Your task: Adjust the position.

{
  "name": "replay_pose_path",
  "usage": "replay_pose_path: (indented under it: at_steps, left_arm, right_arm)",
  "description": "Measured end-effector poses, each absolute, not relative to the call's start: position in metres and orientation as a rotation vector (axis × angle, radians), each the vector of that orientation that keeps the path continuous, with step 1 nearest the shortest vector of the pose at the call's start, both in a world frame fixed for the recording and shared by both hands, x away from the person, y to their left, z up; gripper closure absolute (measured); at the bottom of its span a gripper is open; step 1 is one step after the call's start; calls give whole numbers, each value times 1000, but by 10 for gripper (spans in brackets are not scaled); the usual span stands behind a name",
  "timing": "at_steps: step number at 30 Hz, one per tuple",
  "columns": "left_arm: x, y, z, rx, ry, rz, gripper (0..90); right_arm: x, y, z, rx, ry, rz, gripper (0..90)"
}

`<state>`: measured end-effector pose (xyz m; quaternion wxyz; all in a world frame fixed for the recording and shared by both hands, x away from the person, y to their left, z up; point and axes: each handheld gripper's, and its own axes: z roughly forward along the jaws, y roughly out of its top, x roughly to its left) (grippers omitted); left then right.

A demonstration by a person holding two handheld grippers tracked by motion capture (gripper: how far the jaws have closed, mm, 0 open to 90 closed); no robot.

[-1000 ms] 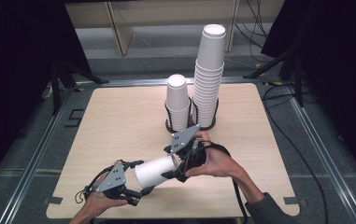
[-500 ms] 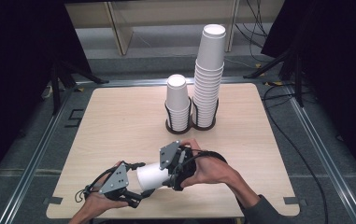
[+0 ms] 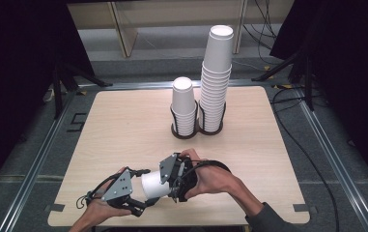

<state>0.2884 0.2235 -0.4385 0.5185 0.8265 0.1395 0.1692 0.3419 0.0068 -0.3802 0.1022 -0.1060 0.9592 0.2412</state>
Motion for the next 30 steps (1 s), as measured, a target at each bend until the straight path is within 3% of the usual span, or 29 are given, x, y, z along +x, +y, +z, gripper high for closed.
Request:
replay_pose_path:
  at_steps: [17, 23, 27, 30]
  left_arm:
    - [293, 231, -440, 1856, 346, 314, 66]
    - [295, 235, -438, 1764, 385, 302, 70]
    - [295, 241, -436, 1720, 405, 315, 144]
    - [298, 246, -435, 1672, 442, 321, 141]
  right_arm:
    - [349, -2, -388, -319, 2900, 823, 228]
    - [356, -11, -387, -275, 2920, 974, 229]
    - [362, -20, -385, -228, 2906, 1002, 229]
    - [369, -30, -383, -160, 2882, 1076, 228]
